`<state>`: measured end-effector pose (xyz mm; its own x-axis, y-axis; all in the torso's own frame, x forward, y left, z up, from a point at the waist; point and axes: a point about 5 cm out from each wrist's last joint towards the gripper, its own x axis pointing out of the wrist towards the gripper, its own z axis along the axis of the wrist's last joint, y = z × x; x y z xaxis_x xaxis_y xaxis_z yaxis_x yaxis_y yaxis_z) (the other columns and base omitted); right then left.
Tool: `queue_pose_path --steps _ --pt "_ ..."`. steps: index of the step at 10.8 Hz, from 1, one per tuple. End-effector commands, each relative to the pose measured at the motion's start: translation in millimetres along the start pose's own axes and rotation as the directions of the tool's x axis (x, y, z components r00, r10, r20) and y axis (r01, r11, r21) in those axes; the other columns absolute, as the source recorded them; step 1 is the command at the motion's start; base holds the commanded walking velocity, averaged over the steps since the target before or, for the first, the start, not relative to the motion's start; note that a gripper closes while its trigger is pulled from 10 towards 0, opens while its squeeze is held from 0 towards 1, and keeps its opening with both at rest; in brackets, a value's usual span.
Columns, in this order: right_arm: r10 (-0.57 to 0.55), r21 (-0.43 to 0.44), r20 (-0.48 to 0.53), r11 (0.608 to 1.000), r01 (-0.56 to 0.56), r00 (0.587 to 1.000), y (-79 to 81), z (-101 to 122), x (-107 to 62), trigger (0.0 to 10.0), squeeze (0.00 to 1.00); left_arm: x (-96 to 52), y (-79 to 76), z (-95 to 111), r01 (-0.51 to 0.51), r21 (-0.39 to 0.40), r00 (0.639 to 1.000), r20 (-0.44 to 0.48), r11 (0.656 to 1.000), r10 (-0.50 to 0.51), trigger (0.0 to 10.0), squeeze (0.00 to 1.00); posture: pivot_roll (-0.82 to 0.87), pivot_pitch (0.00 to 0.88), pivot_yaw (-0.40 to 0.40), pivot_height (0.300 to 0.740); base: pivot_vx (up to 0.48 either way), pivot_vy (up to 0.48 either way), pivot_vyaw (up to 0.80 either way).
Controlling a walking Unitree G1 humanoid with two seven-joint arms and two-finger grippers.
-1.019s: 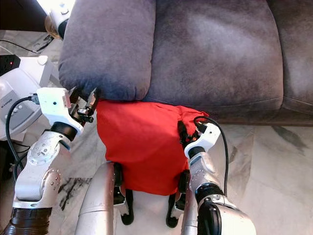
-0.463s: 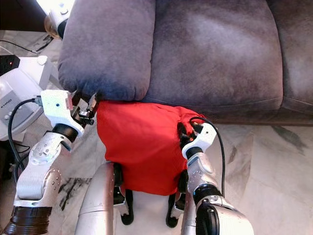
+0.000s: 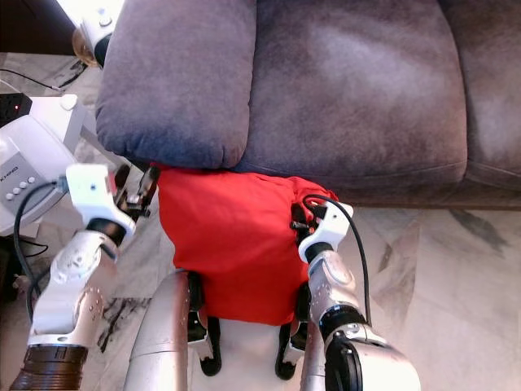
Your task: Move the pillow to the sofa from floor
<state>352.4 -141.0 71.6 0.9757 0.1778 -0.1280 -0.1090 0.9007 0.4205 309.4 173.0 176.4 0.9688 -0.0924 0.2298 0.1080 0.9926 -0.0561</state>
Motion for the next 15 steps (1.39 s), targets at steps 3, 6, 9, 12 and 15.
queue_pose_path --steps 3,6,9,12,15 --pt "0.006 -0.093 -0.008 0.996 -0.007 1.000 2.1 -0.4 0.3 10.0 0.00 -6.2 14.4 -21.9 -0.063 -0.004 0.997 -0.040 0.998 0.062 10.0 0.00 0.25 0.304 0.014 0.597 0.000 0.000 0.00" --pt "-0.006 -0.134 0.024 0.991 0.009 1.000 -2.1 5.8 -0.4 10.0 0.00 -6.3 14.8 -31.4 -0.074 -0.011 0.997 -0.039 0.997 0.074 10.0 0.00 0.23 0.276 0.003 0.597 0.000 0.000 0.00" --pt "-0.034 -0.131 0.042 0.991 0.039 0.999 -6.7 0.6 -5.6 10.0 0.00 -2.2 14.8 -36.5 -0.072 -0.013 0.997 -0.035 0.997 0.071 10.0 0.00 0.22 0.247 0.005 0.597 0.000 0.000 0.00" --pt "-0.056 -0.126 0.032 0.990 0.060 0.998 -9.0 -5.9 -9.1 10.0 0.00 0.8 16.4 -38.0 -0.069 -0.010 0.997 -0.031 0.998 0.069 10.0 0.00 0.22 0.220 0.011 0.597 0.000 0.000 0.00" --pt "-0.061 -0.132 0.034 0.989 0.065 0.998 -9.0 -5.8 -9.1 10.0 0.00 5.4 17.1 -37.5 -0.064 -0.007 0.998 -0.018 0.998 0.064 10.0 0.00 0.21 0.197 0.014 0.597 0.000 0.000 0.00"
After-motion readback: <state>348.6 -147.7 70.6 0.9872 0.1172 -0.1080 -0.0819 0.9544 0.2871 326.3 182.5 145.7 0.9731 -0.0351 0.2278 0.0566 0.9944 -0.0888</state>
